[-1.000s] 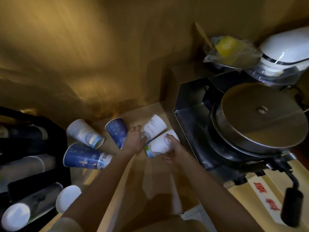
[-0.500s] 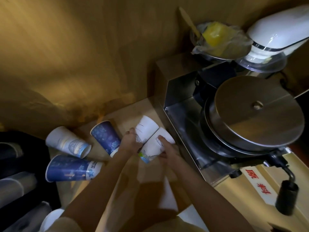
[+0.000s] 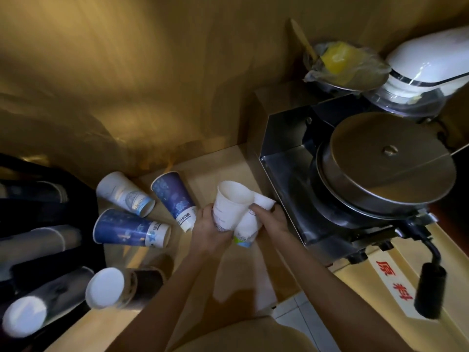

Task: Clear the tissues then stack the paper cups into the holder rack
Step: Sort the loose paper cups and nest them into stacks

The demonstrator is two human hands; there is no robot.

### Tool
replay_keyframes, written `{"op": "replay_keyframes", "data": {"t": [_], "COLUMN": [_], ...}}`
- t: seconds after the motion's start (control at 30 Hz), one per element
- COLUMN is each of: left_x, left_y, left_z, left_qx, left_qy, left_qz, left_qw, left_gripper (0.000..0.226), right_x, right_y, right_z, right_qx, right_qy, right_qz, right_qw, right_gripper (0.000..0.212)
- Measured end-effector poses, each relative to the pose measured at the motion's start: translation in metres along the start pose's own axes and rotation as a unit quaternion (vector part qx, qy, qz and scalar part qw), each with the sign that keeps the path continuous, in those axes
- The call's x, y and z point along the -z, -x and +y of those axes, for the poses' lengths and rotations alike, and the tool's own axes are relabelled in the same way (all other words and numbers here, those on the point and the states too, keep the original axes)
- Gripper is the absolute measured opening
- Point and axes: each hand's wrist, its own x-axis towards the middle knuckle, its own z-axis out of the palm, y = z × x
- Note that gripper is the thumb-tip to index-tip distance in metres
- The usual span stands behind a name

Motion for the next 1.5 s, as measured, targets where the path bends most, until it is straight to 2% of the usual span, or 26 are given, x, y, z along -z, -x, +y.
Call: {"op": "replay_keyframes", "data": {"t": [0.07, 0.17, 0.27, 0.33, 0.47, 0.57, 0.67, 0.73, 0.83, 0.97, 1.17, 1.27, 1.4, 1.5], "left_x": [0.000, 0.000, 0.000, -0.001, -0.004, -0.007, -0.006, -0.006, -0.006, -0.003, -0.004, -0.002, 0.000, 0.005], "left_y": [0.015, 0.037, 0.048, 0.052, 0.066, 0.068, 0.073, 0.077, 0.077, 0.076, 0.078, 0.080, 0.078, 0.078], "left_z": [-0.006, -0.014, -0.025, -0.035, -0.045, -0.051, -0.049, -0.053, -0.062, -0.058, -0.056, -0.057, -0.063, -0.066], "left_qx": [0.009, 0.032, 0.065, 0.091, 0.084, 0.095, 0.115, 0.084, 0.079, 0.099, 0.112, 0.108, 0.074, 0.058], "left_qy": [0.035, 0.037, 0.043, 0.078, 0.070, 0.089, 0.119, 0.120, 0.109, 0.090, 0.118, 0.114, 0.099, 0.108], "left_qz": [0.010, 0.031, 0.003, -0.018, 0.005, 0.002, 0.024, 0.032, 0.025, 0.017, 0.047, 0.040, 0.028, 0.048], "left_qw": [0.999, 0.998, 0.997, 0.993, 0.994, 0.991, 0.986, 0.989, 0.991, 0.991, 0.986, 0.987, 0.992, 0.991], "left_gripper": [0.062, 0.062, 0.076, 0.095, 0.081, 0.079, 0.069, 0.078, 0.085, 0.093, 0.084, 0.080, 0.088, 0.091], "right_x": [0.004, 0.009, 0.012, 0.013, 0.008, 0.004, 0.000, -0.002, -0.003, -0.006, -0.011, -0.014, -0.016, -0.018], "right_y": [0.004, 0.026, 0.049, 0.062, 0.095, 0.119, 0.130, 0.133, 0.133, 0.127, 0.111, 0.106, 0.105, 0.104], "right_z": [-0.005, -0.022, -0.038, -0.047, -0.053, -0.045, -0.032, -0.025, -0.015, -0.006, 0.011, 0.020, 0.026, 0.022], "right_qx": [0.038, 0.097, 0.174, 0.240, 0.324, 0.340, 0.346, 0.348, 0.342, 0.349, 0.358, 0.343, 0.332, 0.332], "right_qy": [0.036, 0.079, 0.109, 0.103, 0.055, 0.046, 0.094, 0.153, 0.230, 0.289, 0.353, 0.365, 0.373, 0.367], "right_qz": [-0.001, 0.000, -0.003, -0.017, -0.061, -0.098, -0.139, -0.164, -0.185, -0.205, -0.237, -0.248, -0.259, -0.268], "right_qw": [0.999, 0.992, 0.979, 0.965, 0.943, 0.934, 0.923, 0.910, 0.892, 0.868, 0.831, 0.829, 0.827, 0.826], "right_gripper": [0.094, 0.090, 0.074, 0.076, 0.081, 0.080, 0.085, 0.092, 0.106, 0.096, 0.090, 0.086, 0.087, 0.084]}}
